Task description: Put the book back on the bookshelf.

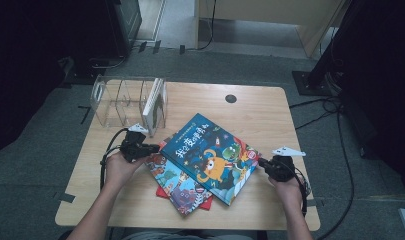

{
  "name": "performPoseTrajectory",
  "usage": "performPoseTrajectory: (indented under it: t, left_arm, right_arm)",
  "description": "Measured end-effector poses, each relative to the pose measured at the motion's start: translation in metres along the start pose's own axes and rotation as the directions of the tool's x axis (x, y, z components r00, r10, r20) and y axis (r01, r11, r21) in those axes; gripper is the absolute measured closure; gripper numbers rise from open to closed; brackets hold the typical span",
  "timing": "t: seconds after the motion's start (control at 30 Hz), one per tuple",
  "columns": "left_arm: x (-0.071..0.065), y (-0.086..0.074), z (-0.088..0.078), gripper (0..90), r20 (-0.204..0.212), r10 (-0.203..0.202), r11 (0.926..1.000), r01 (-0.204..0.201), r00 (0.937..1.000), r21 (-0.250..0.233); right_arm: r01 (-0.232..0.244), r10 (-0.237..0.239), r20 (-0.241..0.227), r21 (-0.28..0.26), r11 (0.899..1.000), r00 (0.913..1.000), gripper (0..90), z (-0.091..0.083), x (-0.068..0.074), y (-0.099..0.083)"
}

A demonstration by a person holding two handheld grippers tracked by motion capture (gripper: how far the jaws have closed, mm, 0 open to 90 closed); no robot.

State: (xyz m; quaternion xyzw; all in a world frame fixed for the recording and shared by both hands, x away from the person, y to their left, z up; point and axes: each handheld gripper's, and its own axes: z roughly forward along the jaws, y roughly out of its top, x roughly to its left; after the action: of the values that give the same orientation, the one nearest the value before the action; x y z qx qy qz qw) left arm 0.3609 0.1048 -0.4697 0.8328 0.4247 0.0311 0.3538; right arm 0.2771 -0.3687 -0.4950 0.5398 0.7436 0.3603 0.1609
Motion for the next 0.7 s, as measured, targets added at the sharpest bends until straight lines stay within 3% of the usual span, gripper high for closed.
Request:
performPoseTrajectory:
  t: [0.1,0.27,0.43,0.53,0.7]
  left_arm:
    - [0.002,-0.003,0.003,87.9,-0.022,0.0,1.0,0.0,0.9998,0.006]
    - [0.007,-0.005,0.006,87.8,-0.02,-0.023,0.9997,0.023,0.9995,-0.005]
    - [0.005,-0.005,0.012,87.9,-0.03,-0.014,0.9999,0.014,0.9994,0.0]
    - [0.006,-0.006,0.012,88.3,-0.018,-0.025,0.9997,0.025,0.9995,-0.003]
    - [0.002,-0.007,0.01,90.0,0.0,-0.003,0.9997,0.003,1.0,0.025]
  right_arm:
    - [0.006,-0.006,0.001,0.003,1.0,1.0,89.9,0.004,0.0,0.003]
    - [0.007,-0.007,0.006,0.005,1.0,1.0,90.0,0.007,0.001,0.006]
    - [0.009,-0.009,-0.002,0.007,1.0,1.0,90.0,0.008,0.002,0.008]
    - [0.01,-0.01,-0.005,0.007,1.0,0.9999,90.0,0.008,0.002,0.008]
    - [0.011,-0.011,-0.01,0.012,1.0,0.9999,90.0,0.008,0.002,0.007]
